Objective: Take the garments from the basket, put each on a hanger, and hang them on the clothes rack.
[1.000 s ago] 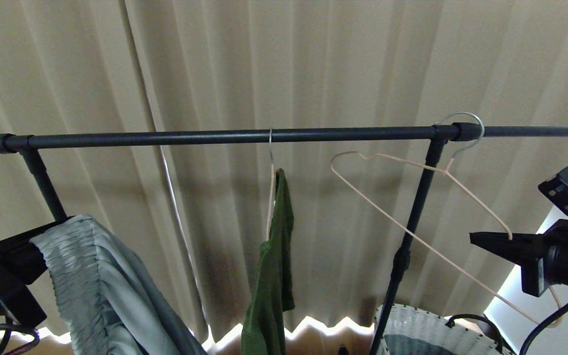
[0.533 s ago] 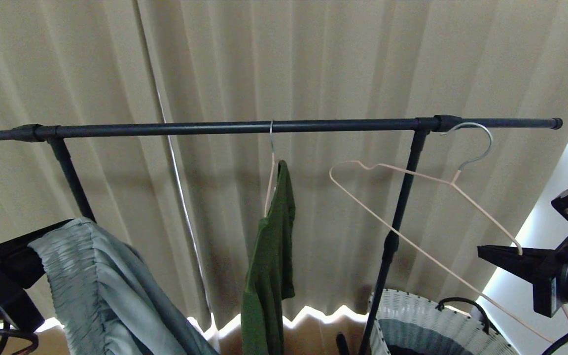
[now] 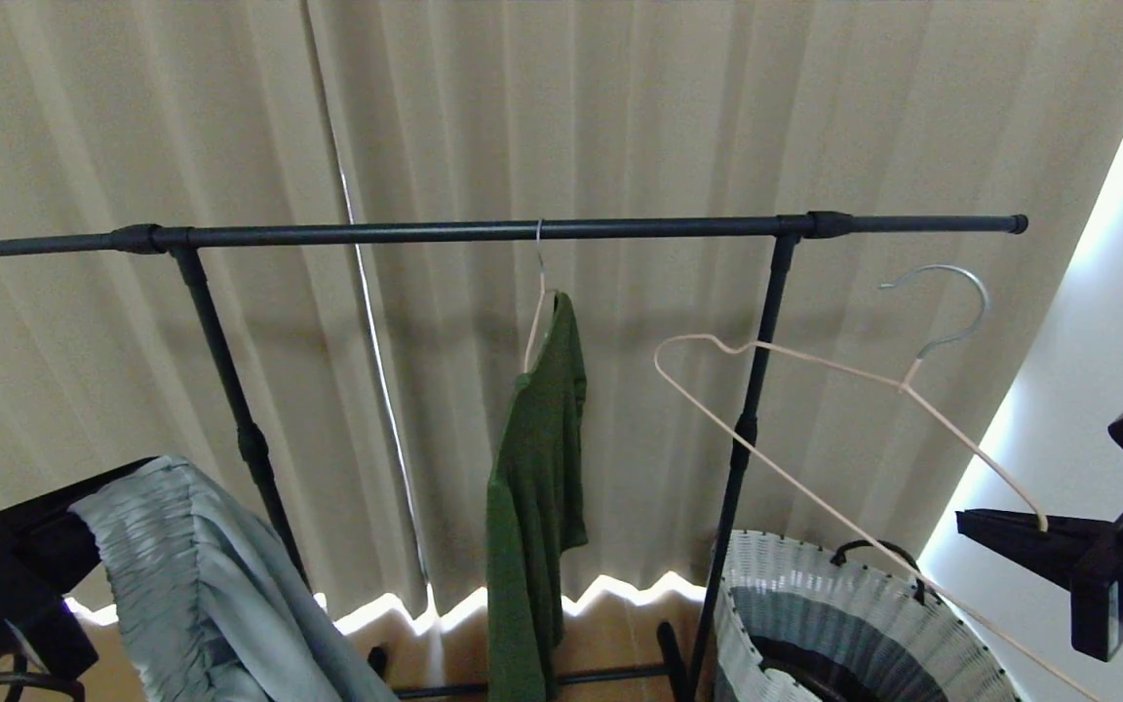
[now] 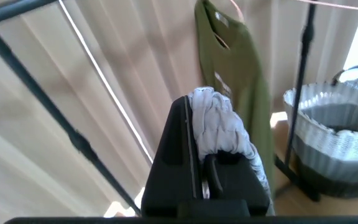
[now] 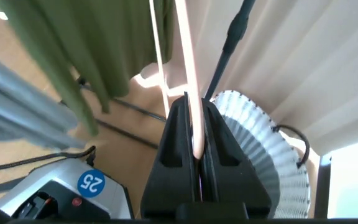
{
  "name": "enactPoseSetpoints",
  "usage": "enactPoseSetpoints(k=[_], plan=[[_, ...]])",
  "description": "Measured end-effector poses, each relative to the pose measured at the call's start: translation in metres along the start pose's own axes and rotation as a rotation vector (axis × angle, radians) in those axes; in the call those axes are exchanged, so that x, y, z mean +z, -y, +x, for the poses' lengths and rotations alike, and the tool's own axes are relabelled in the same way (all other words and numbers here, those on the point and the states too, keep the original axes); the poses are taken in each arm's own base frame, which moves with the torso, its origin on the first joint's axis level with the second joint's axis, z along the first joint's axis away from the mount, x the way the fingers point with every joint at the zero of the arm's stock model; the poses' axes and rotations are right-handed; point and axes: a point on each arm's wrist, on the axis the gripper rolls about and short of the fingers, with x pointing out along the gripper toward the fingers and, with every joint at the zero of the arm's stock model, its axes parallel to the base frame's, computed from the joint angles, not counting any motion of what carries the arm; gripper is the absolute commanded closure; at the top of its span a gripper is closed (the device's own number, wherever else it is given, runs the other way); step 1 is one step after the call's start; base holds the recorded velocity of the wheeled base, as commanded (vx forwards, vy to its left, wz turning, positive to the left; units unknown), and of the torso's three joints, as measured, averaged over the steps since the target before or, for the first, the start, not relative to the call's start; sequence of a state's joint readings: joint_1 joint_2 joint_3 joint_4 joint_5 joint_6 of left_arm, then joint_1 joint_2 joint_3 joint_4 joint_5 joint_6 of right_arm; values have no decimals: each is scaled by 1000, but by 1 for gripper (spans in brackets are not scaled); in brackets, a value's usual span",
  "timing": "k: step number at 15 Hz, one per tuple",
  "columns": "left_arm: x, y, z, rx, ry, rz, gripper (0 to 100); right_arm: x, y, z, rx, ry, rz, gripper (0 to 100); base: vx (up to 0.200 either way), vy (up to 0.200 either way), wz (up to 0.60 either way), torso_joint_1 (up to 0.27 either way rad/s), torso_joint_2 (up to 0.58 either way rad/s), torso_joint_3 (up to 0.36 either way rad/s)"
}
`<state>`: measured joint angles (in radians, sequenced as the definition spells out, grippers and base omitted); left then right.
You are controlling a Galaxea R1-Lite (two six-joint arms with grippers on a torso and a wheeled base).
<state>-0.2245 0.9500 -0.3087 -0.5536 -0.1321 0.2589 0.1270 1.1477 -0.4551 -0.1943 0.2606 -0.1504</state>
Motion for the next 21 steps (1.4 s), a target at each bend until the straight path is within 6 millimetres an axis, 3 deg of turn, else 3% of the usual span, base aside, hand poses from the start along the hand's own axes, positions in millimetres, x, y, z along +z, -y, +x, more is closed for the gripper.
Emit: enactPoseSetpoints(k=[6, 10, 13, 18, 21], plan=[[-5, 1, 0, 3, -23, 127, 100, -10, -5, -7, 13, -11, 4, 100, 0, 0, 0, 0, 0, 0], [10, -6, 13, 127, -69, 139, 100, 5, -21, -7, 113, 27, 131, 100, 0, 0, 0, 0, 0, 0], [21, -10, 33, 217, -169, 129, 100, 21, -47, -9, 271, 51, 204, 100, 0, 0, 0, 0, 0, 0], [64, -15, 65, 183, -203, -48, 100, 32, -70, -13, 411, 63, 144, 100, 0, 0, 0, 0, 0, 0], [89, -5, 93, 192, -191, -203, 100, 28, -81, -12, 474, 32, 118, 100, 0, 0, 0, 0, 0, 0]])
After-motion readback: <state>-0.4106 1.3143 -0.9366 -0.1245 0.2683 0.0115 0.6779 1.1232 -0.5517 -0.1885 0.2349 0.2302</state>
